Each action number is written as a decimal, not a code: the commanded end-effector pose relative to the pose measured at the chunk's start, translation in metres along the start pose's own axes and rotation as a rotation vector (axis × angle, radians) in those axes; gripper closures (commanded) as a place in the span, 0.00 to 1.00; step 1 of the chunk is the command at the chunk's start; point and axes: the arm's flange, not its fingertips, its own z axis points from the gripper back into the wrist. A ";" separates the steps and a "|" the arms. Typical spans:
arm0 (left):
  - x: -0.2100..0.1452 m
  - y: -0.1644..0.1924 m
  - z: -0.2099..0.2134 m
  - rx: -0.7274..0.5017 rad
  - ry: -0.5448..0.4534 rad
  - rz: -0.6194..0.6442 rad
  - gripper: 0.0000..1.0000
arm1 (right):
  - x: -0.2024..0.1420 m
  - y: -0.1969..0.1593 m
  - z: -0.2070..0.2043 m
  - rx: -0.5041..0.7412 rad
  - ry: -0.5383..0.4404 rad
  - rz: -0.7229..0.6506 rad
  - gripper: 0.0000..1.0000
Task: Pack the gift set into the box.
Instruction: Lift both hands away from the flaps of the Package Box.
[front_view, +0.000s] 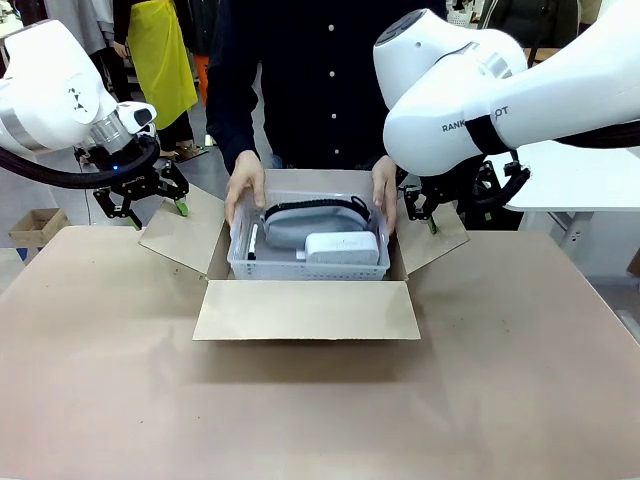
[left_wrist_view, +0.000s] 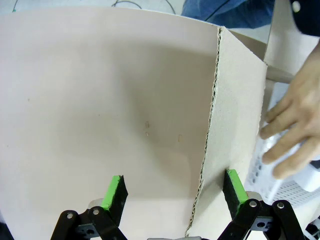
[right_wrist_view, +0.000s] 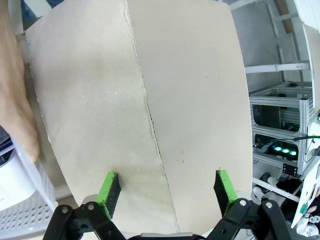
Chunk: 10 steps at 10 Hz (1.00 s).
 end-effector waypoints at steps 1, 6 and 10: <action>0.000 -0.001 0.001 0.016 0.000 0.012 0.00 | 0.001 -0.002 0.001 -0.017 -0.012 -0.009 0.00; 0.000 -0.001 0.001 0.016 0.000 0.012 0.00 | 0.001 -0.002 0.001 -0.017 -0.012 -0.009 0.00; -0.007 0.028 0.027 -0.344 0.063 -0.019 0.00 | 0.009 -0.036 0.003 0.333 0.133 0.153 0.00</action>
